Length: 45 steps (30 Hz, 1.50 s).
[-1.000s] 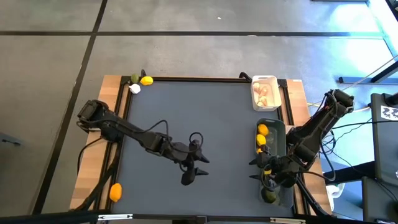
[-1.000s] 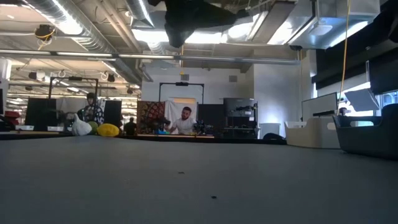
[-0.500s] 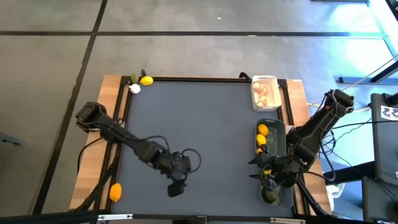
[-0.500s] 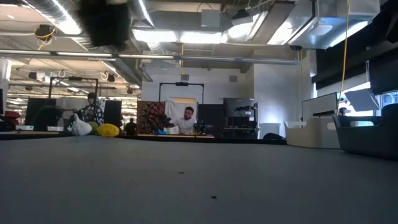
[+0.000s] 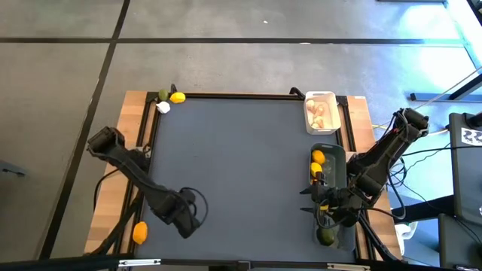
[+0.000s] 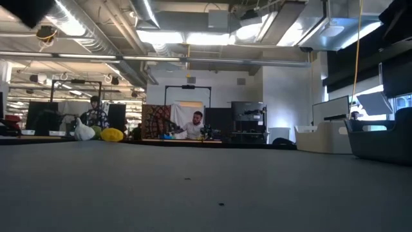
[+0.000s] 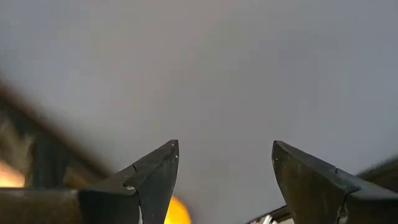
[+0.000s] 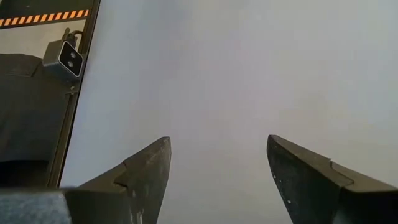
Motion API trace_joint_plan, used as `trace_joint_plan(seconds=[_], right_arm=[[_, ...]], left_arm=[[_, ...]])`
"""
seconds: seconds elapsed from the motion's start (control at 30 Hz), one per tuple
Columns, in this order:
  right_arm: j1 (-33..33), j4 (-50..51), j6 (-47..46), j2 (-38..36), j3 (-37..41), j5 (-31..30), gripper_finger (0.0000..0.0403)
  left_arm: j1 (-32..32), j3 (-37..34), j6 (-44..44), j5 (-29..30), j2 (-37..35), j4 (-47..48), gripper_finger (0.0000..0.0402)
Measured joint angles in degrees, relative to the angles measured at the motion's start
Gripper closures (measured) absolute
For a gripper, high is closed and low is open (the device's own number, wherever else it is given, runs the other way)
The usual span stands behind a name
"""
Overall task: Sort produce into baskets
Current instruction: Put the yellow lemon into the gray bin
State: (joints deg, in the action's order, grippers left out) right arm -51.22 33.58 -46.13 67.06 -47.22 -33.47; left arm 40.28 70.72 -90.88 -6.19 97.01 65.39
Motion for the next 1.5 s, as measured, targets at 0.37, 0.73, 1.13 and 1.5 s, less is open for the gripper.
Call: trace_joint_plan(seconds=[0.37, 0.73, 1.13, 1.5], right_arm=[[-0.11, -0.02, -0.01, 0.01, 0.04, 0.0, 0.0139], [-0.11, 0.24, -0.02, 0.01, 0.07, 0.0, 0.0139], [-0.11, 0.63, -0.02, 0.01, 0.07, 0.0, 0.0139], [-0.12, 0.82, -0.02, 0.01, 0.07, 0.02, 0.0139]], left_arm=[[6.17, 0.0, -17.92, -13.6, 0.72, 8.77, 0.0151], [8.88, -0.02, -20.01, -21.85, 7.17, 5.81, 0.0151], [11.13, -0.02, -19.88, -24.47, 11.5, 4.5, 0.0151], [15.45, -4.12, -24.56, -26.17, 12.43, -0.79, 0.015]])
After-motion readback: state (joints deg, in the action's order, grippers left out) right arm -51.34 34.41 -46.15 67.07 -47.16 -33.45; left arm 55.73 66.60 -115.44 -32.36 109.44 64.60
